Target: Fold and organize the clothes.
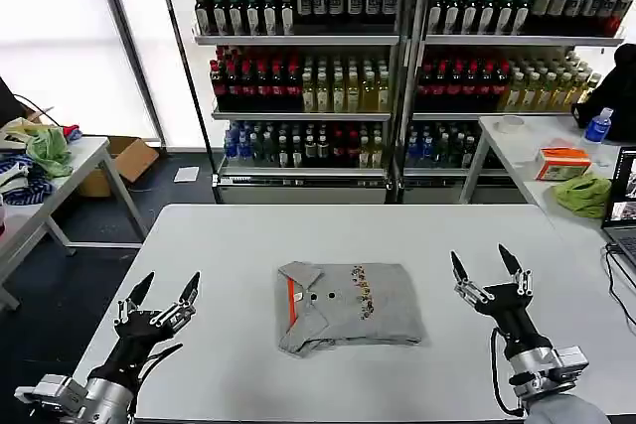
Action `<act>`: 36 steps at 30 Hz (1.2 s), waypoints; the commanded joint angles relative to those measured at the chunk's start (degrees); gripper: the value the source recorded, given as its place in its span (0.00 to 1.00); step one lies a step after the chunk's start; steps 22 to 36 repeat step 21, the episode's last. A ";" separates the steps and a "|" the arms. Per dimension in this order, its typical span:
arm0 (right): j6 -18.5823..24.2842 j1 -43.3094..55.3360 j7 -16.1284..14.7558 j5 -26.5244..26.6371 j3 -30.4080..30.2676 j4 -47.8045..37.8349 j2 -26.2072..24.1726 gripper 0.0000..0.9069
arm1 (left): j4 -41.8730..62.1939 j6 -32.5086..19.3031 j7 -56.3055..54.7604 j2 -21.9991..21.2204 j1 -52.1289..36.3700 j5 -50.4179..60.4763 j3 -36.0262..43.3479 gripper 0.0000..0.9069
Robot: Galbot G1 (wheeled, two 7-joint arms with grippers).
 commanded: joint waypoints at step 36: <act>4.16 -1.60 -1.60 -0.20 0.02 -0.56 -0.06 1.00 | -2.64 -0.46 5.73 -0.01 2.89 5.72 -1.30 1.00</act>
